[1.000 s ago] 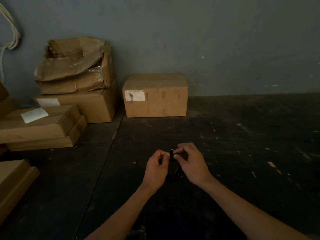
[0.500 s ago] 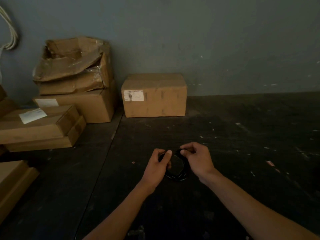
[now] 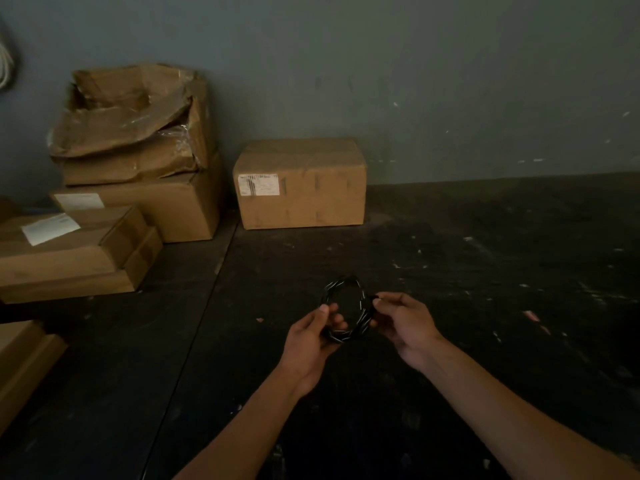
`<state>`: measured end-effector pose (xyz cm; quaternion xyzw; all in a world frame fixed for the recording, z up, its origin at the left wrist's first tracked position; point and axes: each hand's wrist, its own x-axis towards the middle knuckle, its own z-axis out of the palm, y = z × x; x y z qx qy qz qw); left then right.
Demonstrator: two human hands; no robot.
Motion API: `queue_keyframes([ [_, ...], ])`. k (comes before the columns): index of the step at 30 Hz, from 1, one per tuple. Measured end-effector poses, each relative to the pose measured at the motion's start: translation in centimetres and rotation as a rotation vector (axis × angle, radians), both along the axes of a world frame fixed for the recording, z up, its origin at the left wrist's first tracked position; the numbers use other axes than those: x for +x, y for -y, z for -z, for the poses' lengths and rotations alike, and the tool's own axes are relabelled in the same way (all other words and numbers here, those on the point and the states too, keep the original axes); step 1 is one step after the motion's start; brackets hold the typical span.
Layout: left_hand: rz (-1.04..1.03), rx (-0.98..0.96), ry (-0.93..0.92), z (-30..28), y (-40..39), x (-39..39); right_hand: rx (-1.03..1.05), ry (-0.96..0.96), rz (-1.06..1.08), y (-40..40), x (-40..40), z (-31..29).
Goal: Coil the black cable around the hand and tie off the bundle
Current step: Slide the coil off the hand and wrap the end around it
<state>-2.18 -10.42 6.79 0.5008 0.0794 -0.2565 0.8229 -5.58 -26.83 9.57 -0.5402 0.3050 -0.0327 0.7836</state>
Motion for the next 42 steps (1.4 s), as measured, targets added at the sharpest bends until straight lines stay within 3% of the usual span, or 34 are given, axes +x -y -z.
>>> queue_keyframes([
  [4,-0.026,-0.01,-0.06,0.5,-0.1,0.5,0.07,-0.014,-0.073,0.4,-1.1,1.6],
  [10,-0.019,0.093,-0.018,1.4,0.5,0.7,-0.048,-0.119,-0.236,1.8,-3.1,4.1],
  [13,0.015,0.139,-0.014,1.7,0.8,0.6,-0.256,-0.192,-0.301,3.7,-4.4,4.8],
  [19,0.127,0.21,0.072,2.2,2.0,-0.2,-0.883,-0.492,-0.601,10.1,-8.3,5.9],
  [23,0.225,0.321,0.151,2.8,3.1,-0.5,-1.074,-0.66,-0.829,13.2,-12.2,7.0],
  [26,0.277,0.355,0.161,3.0,4.0,-1.0,-1.062,-0.743,-0.918,13.5,-14.5,8.1],
  [36,0.327,0.397,0.176,3.4,5.1,-1.2,-1.107,-0.746,-0.991,12.5,-15.0,9.3],
  [42,0.328,0.425,0.233,2.6,4.0,-1.2,-1.01,-0.492,-0.777,11.8,-12.3,8.0],
])
